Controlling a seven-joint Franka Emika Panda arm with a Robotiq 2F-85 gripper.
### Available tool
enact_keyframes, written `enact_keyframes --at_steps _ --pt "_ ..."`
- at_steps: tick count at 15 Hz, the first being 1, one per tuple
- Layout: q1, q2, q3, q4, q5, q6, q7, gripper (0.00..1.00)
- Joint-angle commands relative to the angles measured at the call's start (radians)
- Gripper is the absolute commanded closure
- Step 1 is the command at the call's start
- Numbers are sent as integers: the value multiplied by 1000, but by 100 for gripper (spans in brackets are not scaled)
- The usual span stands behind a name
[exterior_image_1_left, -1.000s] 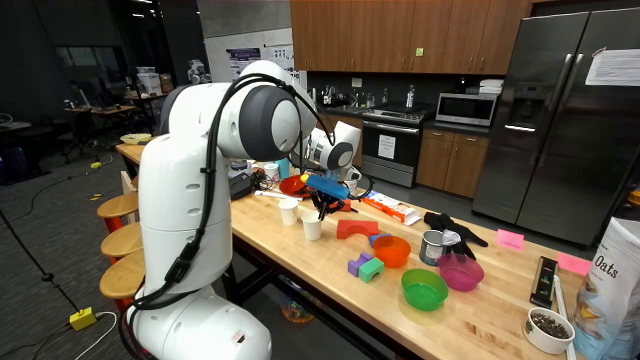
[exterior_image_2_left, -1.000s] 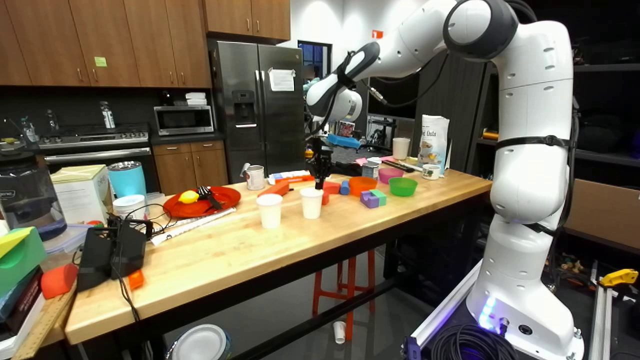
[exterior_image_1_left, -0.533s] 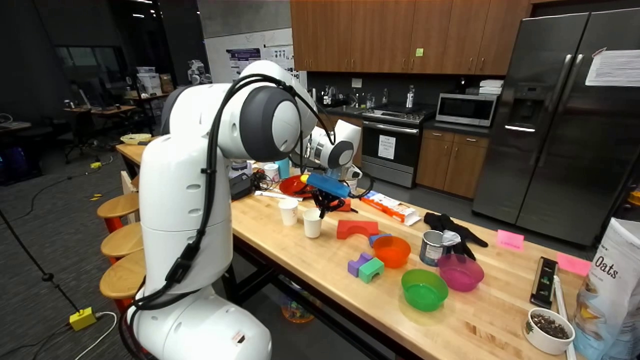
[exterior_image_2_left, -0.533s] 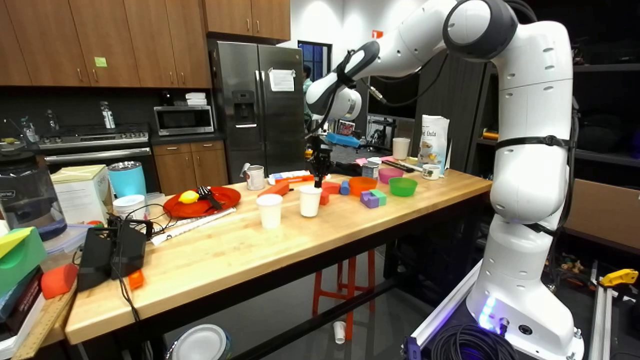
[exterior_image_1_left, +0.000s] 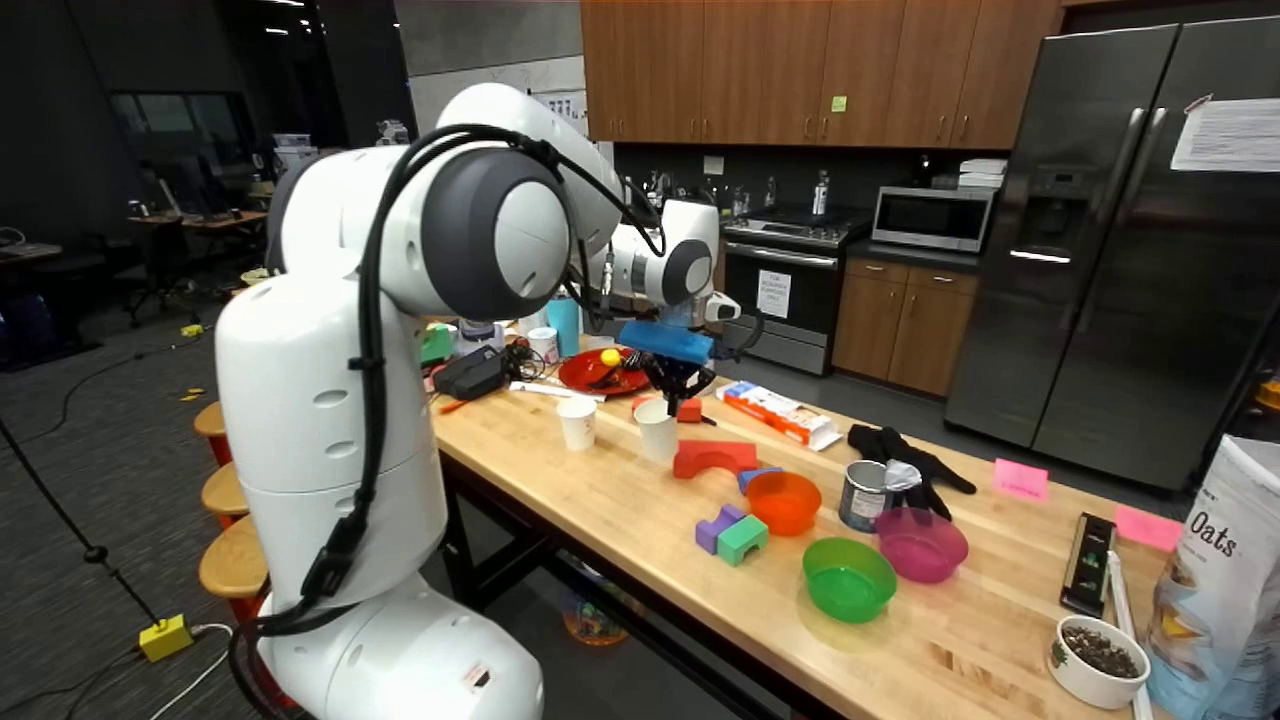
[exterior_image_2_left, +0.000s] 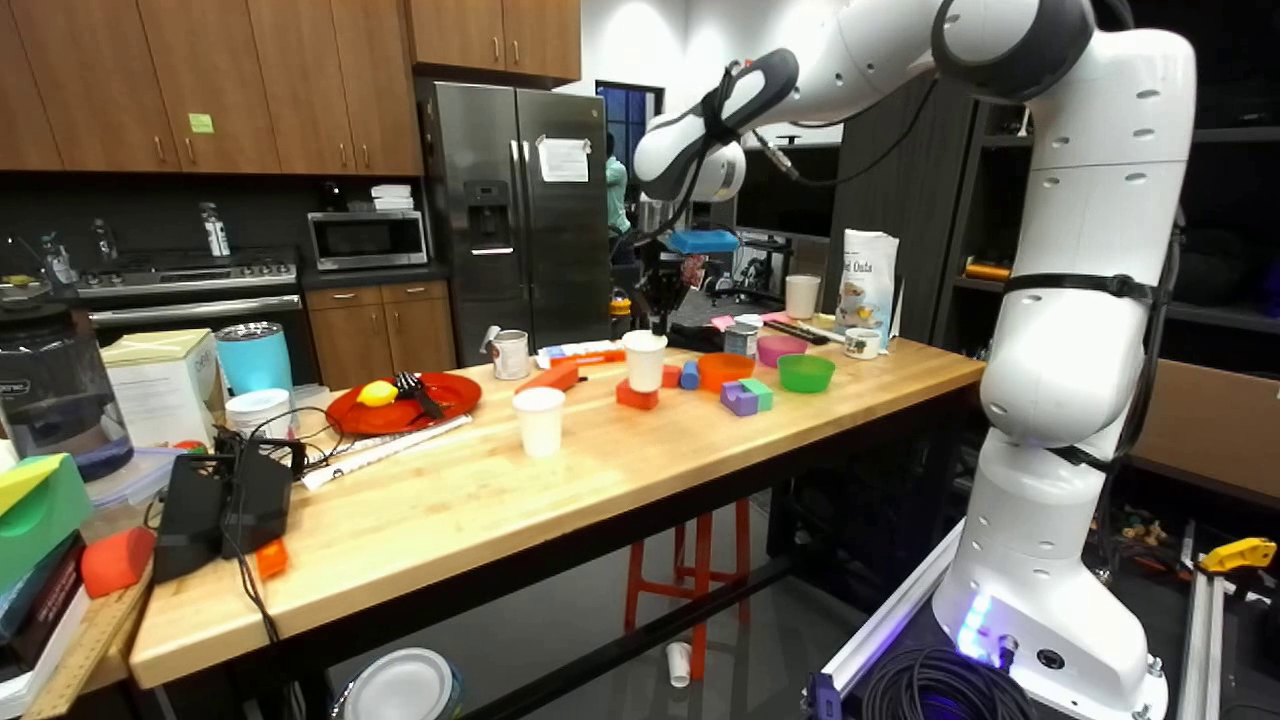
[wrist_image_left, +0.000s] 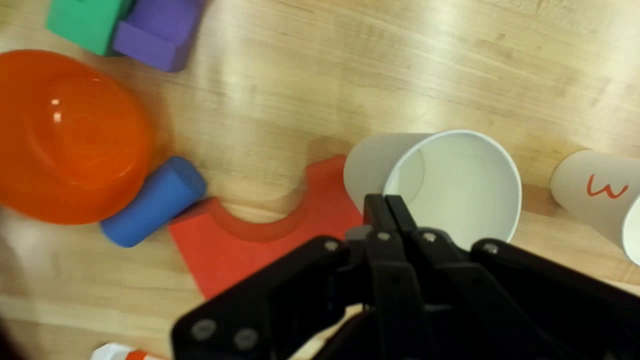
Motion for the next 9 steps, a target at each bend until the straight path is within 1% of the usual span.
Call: enact_keyframes --at_steps 1,5,9 --pt "-4 -167 -6 -67 -140 -15 85 99" --pt "-7 -248 -1 -67 -179 -17 59 99" --pt "-4 -281 -10 -71 -165 19 3 99"
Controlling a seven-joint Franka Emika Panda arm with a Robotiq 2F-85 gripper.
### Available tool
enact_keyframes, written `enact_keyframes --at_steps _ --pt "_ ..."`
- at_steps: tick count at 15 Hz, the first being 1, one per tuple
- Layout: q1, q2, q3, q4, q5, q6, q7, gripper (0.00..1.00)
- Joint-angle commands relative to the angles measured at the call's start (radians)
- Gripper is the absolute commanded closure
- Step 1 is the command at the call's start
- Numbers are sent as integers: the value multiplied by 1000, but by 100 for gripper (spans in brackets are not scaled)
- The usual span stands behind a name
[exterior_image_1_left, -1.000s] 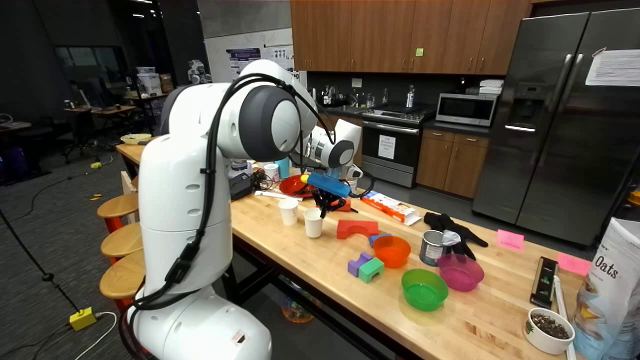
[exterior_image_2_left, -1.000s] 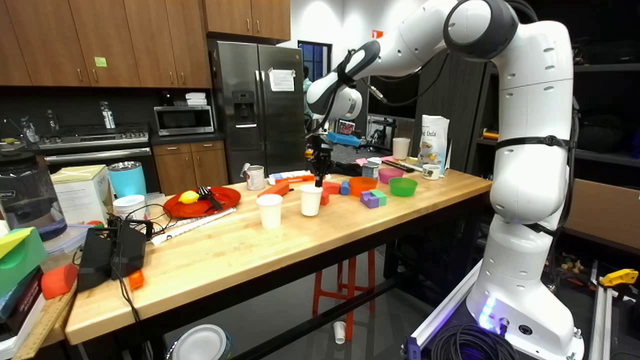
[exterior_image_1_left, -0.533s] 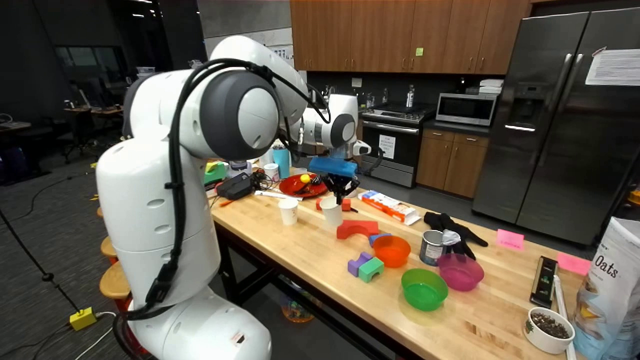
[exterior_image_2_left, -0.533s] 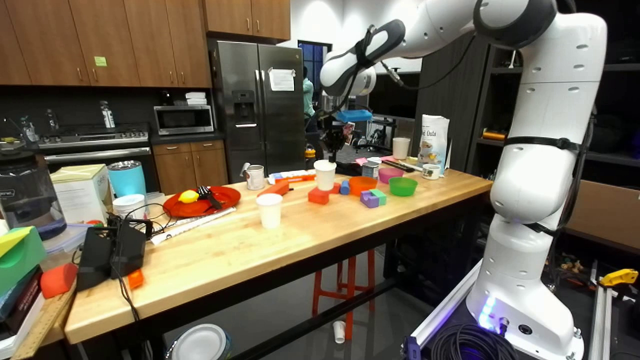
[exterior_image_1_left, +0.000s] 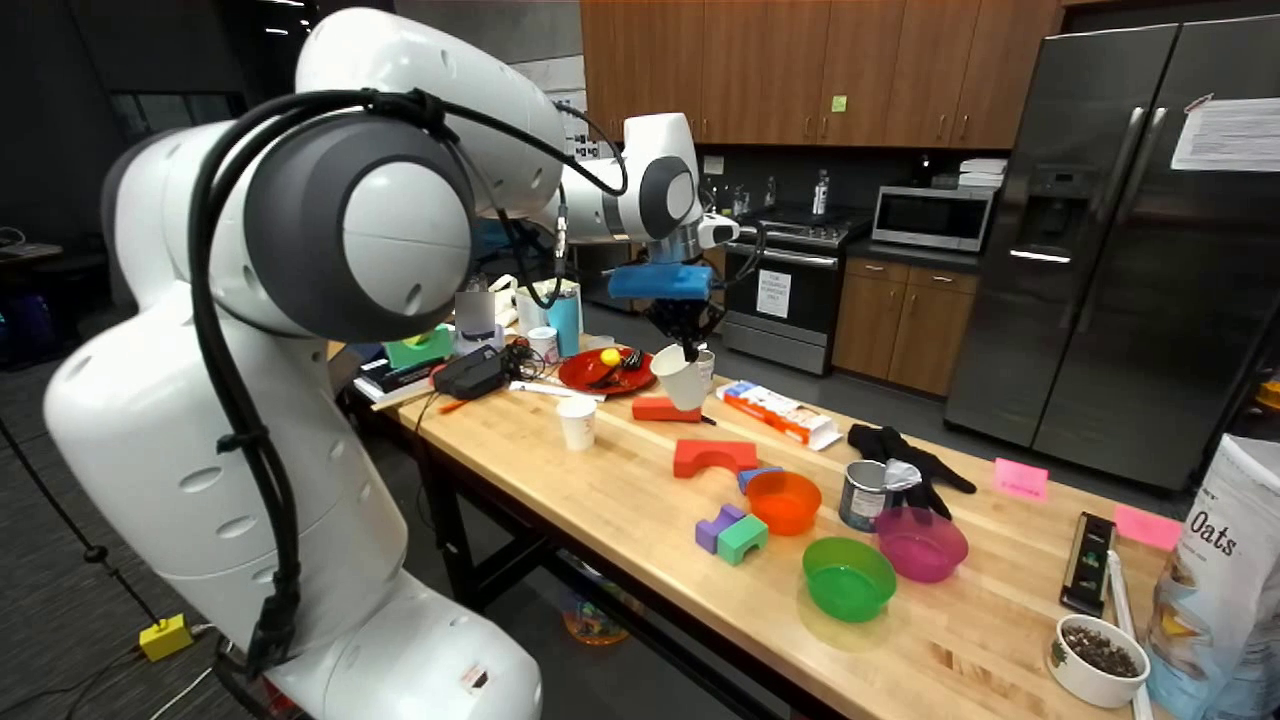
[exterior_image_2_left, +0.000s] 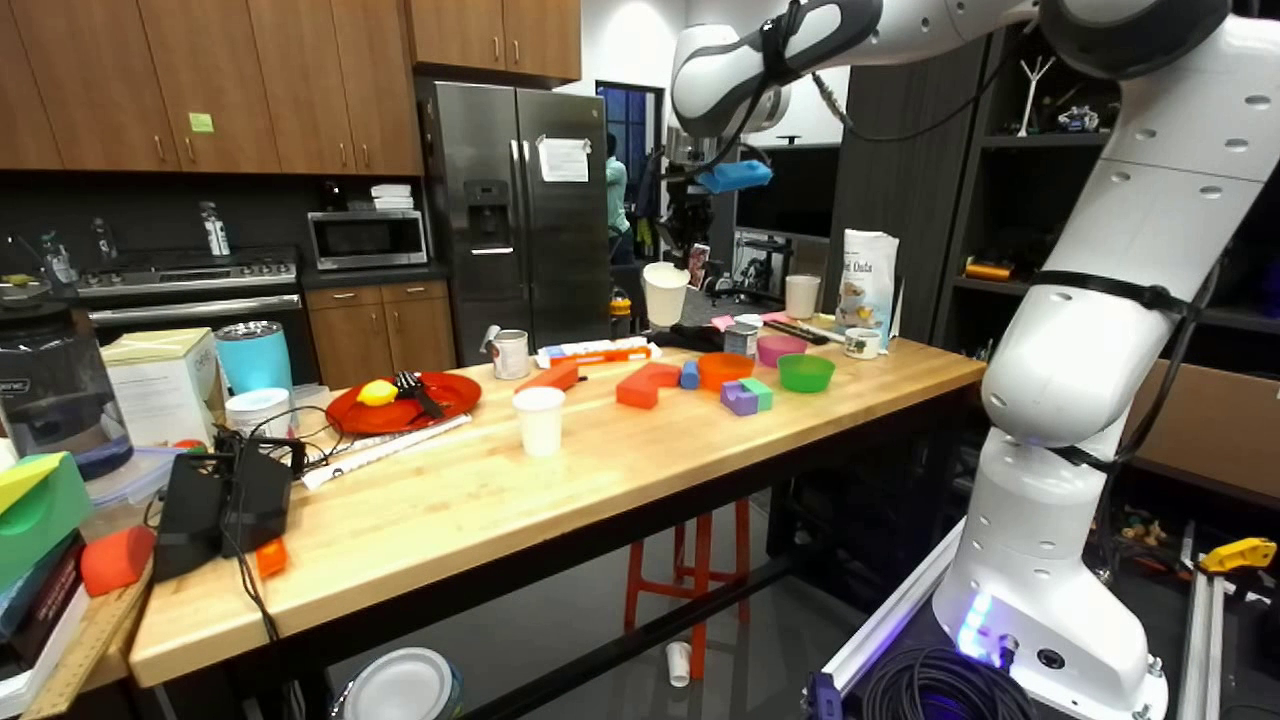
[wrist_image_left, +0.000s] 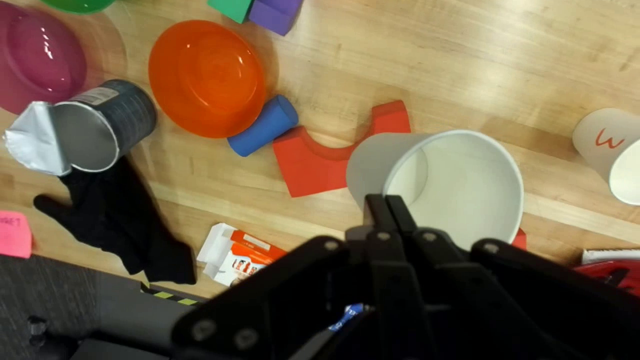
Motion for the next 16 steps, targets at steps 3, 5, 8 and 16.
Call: enact_keyframes --at_steps 3,5,8,16 --pt "3 -38 -11 -17 8 73 -113 99" --pt "7 -34 -14 -8 12 110 -174 99" --pt "16 -27 -17 6 23 154 -279 99" --pt "18 -123 -8 -97 4 263 -303 99"
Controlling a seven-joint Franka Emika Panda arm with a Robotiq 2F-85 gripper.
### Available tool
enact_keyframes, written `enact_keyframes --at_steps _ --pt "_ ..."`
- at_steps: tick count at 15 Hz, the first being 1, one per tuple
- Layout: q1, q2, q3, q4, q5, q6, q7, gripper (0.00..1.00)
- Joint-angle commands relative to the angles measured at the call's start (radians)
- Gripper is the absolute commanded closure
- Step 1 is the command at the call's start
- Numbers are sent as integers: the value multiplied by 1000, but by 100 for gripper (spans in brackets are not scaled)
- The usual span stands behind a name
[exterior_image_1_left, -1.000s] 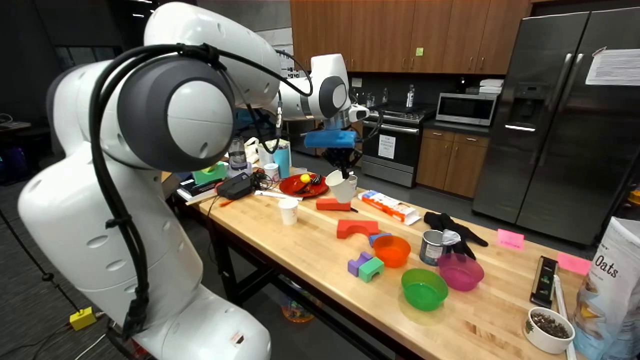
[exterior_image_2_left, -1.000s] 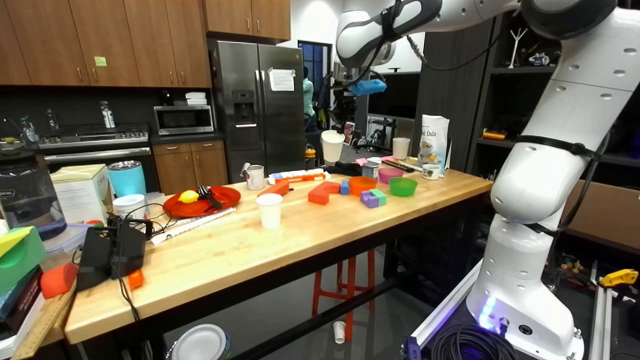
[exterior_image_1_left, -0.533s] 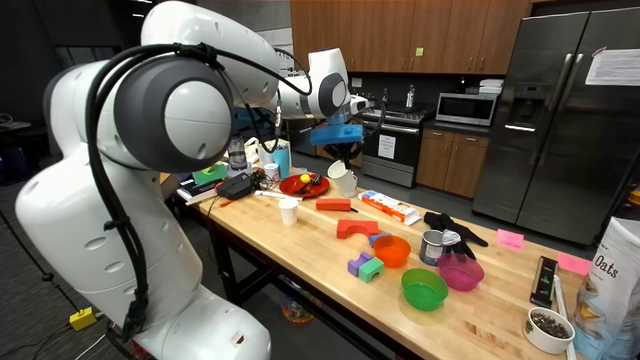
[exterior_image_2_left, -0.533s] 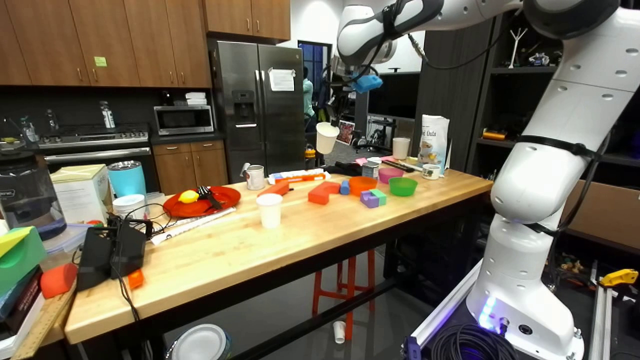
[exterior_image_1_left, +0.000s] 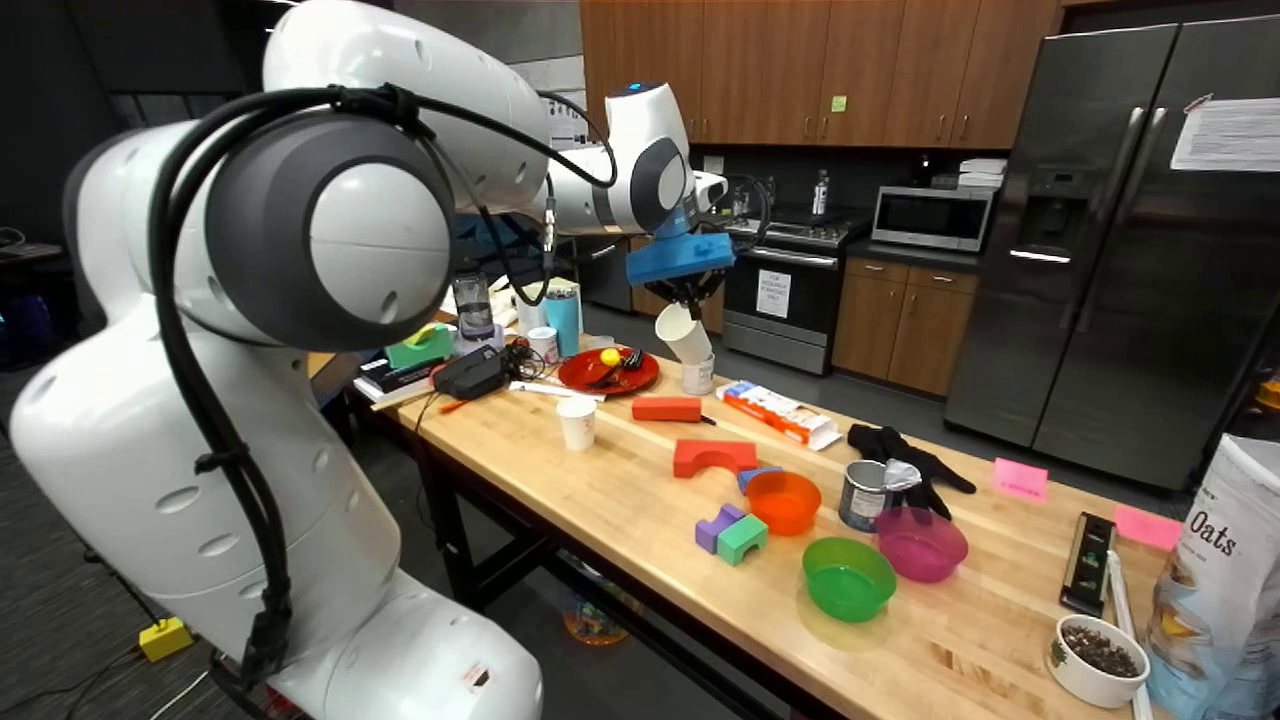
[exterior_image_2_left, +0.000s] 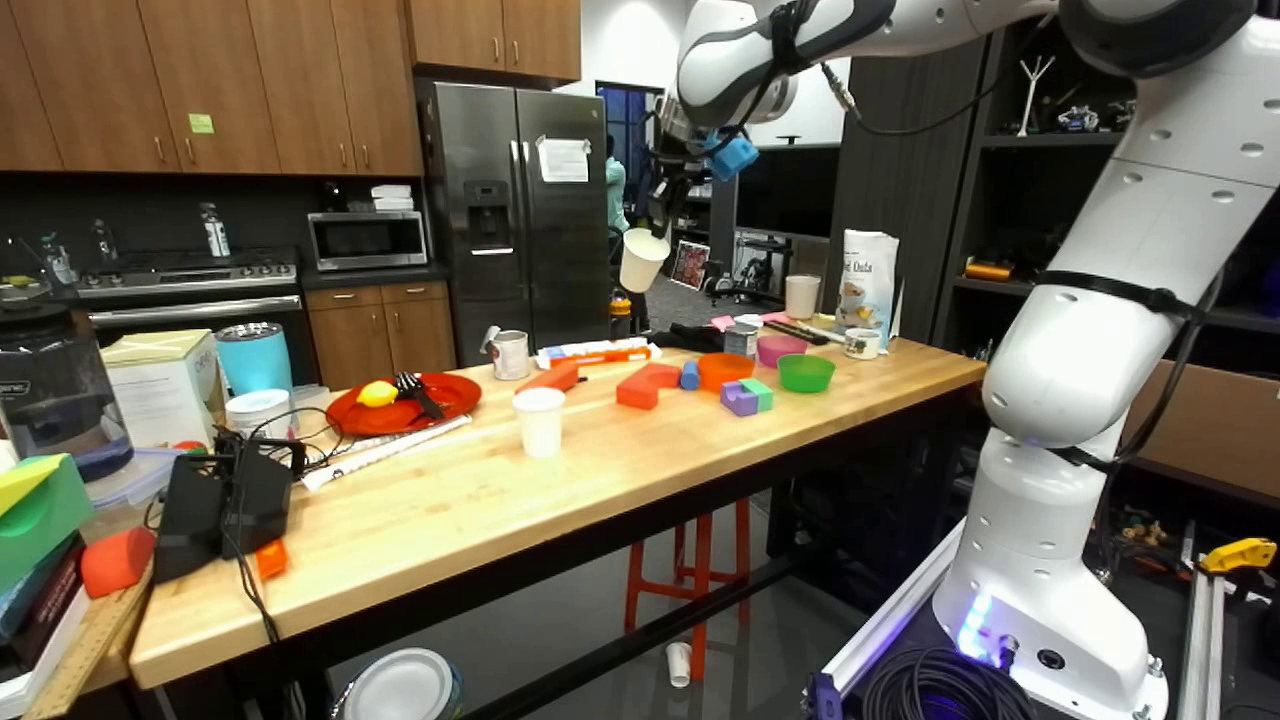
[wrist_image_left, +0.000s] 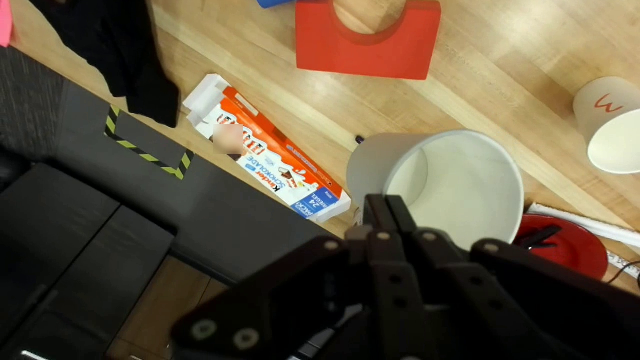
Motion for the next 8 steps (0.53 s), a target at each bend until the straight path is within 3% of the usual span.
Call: enact_keyframes --at_steps 1,5,6,8 --pt "10 -94 -4 -100 -5 60 8 99" --pt "6 -165 12 -197 -34 142 68 99" --pt "17 -98 0 -124 -15 97 28 97" --pt "18 -126 4 -161 -19 118 48 97"
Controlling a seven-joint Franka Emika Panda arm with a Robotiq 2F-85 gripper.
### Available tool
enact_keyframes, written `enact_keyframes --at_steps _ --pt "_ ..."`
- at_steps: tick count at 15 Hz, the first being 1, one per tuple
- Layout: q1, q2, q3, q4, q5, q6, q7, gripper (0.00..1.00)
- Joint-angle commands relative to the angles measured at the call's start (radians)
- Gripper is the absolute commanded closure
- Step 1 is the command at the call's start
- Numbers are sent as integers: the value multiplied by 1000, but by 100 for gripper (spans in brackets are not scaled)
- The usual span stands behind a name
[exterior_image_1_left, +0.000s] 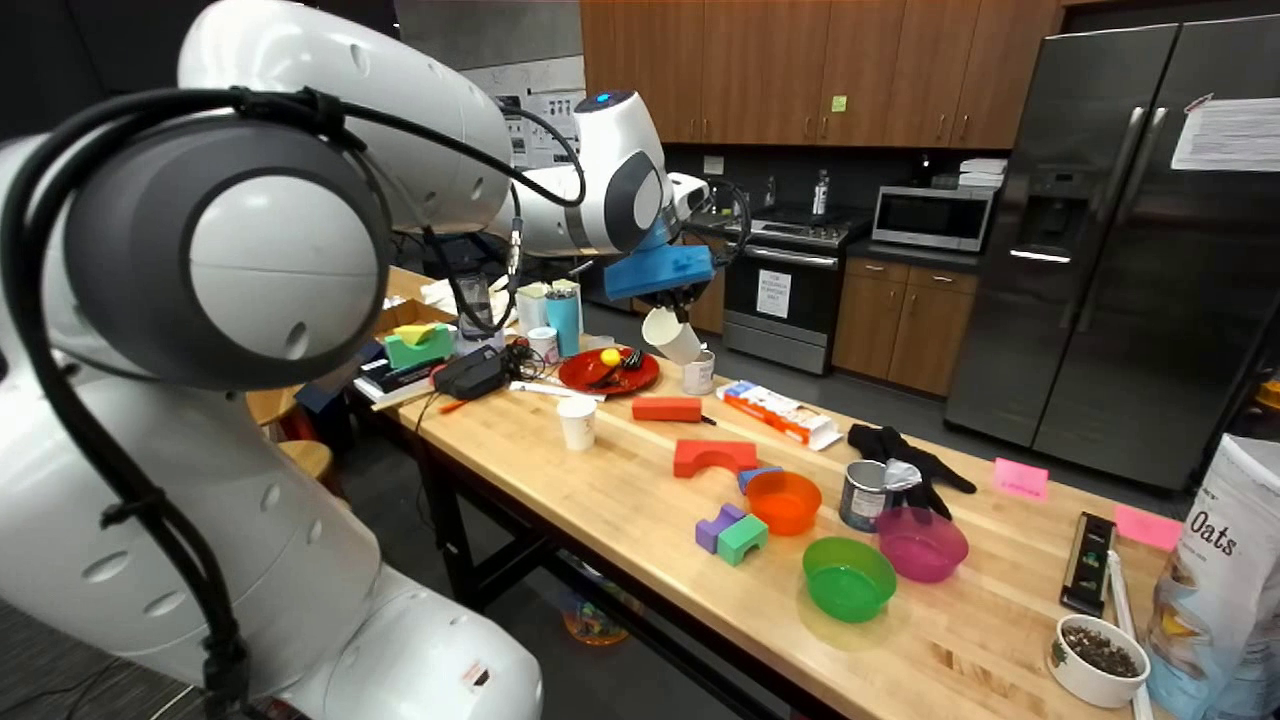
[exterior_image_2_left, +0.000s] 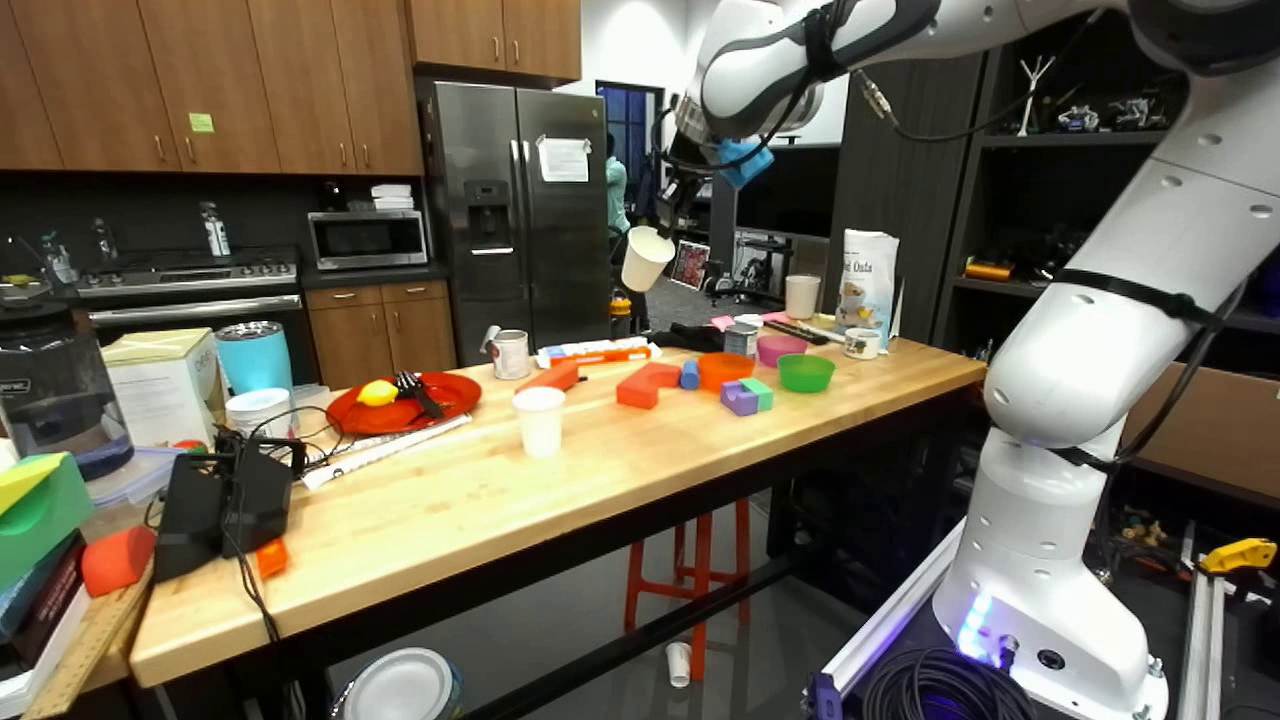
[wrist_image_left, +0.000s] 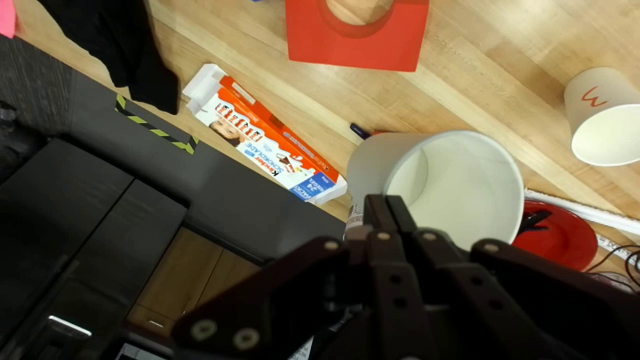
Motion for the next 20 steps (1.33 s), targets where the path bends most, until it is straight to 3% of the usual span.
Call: enact_keyframes --at_steps 1,8,15,20 --pt "11 -8 -9 -7 -6 -1 7 97" --pt "14 -2 -11 0 -8 11 0 99" --pt "102 171 -25 233 18 16 -355 99" --pt "135 297 -8 360 155 60 -619 99"
